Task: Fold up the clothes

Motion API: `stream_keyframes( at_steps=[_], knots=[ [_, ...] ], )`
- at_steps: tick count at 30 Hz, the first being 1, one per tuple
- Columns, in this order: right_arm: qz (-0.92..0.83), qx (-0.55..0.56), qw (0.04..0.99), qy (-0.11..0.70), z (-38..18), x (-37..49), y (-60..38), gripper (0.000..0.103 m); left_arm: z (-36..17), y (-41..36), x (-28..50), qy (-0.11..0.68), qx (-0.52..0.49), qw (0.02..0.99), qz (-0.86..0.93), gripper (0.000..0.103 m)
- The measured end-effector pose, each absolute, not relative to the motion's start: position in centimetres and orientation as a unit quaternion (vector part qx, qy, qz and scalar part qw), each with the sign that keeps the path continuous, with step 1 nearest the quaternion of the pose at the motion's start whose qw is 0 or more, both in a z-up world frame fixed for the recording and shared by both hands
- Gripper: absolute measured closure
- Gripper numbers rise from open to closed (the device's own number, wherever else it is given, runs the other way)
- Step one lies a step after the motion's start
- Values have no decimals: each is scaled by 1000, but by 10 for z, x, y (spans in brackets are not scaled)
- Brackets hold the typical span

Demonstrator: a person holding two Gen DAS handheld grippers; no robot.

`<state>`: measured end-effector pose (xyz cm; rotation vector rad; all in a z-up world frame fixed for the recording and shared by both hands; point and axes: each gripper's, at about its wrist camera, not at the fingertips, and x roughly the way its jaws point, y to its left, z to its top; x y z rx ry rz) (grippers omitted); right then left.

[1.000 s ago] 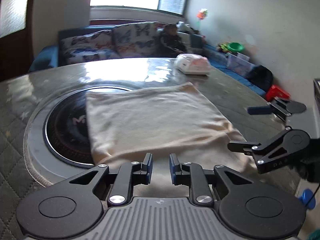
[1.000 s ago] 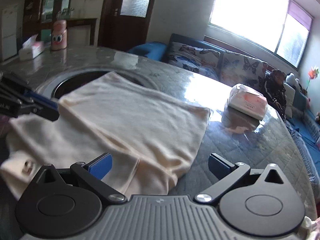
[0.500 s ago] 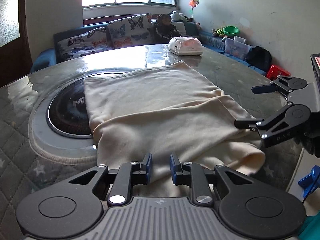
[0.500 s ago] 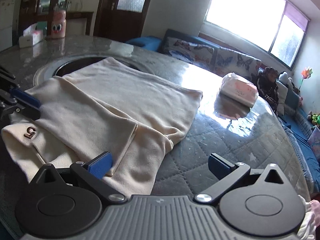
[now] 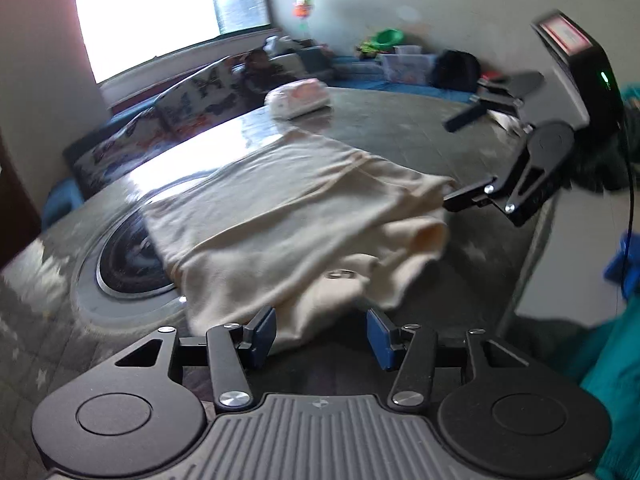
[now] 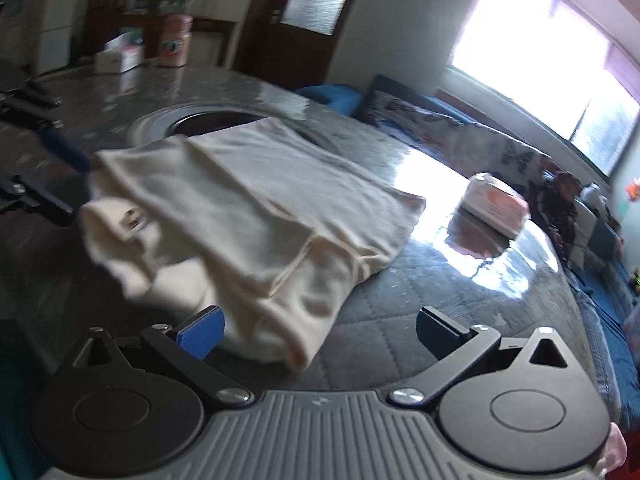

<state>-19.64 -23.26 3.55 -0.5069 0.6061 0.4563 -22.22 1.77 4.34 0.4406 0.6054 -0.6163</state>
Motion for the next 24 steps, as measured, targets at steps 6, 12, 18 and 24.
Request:
stream_keyframes(
  at_steps=[6,12,18,24],
  knots=[
    [255,-271,883,287,33,-217,-225,0,28,0,-224,250,264,883,-299,50],
    [276,-281,874,285,30,-223,-217,0,27,-4,-220,235,255,883,-316,81],
    [294,-287,870,272,29,-221,-210,6,40,1,-205,230,203,900,-310,94],
    [321,-283,867,256,31,-206,-199,26,58,11,-174,239,143,909,-310,94]
  ],
)
